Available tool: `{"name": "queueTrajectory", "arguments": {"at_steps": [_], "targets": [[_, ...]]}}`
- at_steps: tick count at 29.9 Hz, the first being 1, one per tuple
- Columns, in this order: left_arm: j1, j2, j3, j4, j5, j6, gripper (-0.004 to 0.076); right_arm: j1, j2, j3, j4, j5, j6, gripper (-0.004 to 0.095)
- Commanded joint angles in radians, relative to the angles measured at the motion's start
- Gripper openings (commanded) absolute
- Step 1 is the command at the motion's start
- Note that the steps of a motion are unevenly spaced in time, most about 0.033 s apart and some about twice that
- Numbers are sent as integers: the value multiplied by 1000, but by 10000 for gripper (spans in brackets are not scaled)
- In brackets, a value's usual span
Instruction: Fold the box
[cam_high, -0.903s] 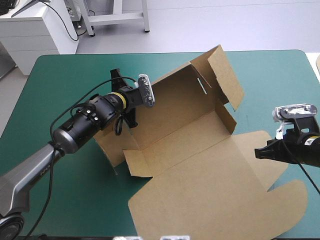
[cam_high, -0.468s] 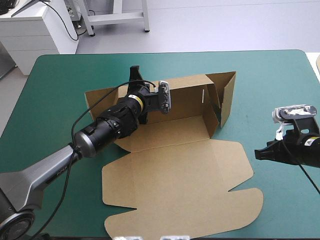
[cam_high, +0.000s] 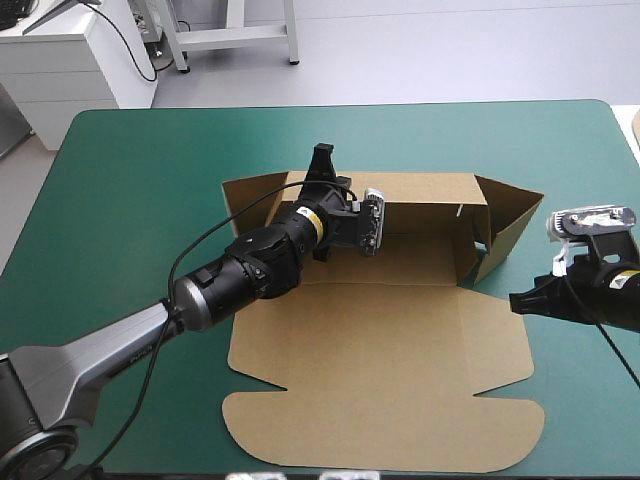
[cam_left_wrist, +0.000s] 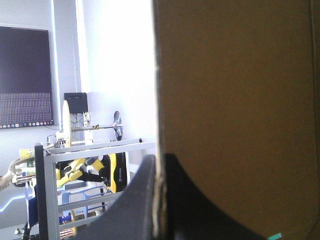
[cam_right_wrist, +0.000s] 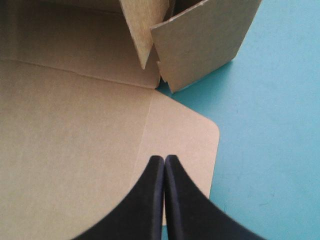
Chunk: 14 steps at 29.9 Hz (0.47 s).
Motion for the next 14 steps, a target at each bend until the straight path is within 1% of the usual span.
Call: {"name": "queueTrajectory", "arguments": {"at_steps": [1, 3, 4, 7, 10, 12, 14], "targets": [[-5, -6, -33, 40, -12, -13, -8, -8, -10, -26, 21, -123, 11, -19], [-5, 30, -33, 80, 14, -24, -8, -8, 4, -26, 21, -171, 18, -19], [-10, 47, -33, 124, 33, -61, -8, -8, 13, -28, 21, -193, 18, -19], [-46, 81, -33, 294, 96, -263, -8, -8, 48, -28, 34, -253, 15, -19], [-75, 92, -32, 446, 106, -445, -8, -8, 91, -29, 49, -314, -21, -19], [-87, 95, -32, 519, 106, -518, -8, -8, 119, -35, 45, -357, -28, -20], [-98, 95, -32, 556, 117, -550, -8, -8, 155, -58, 45, -382, -45, -19]]}}
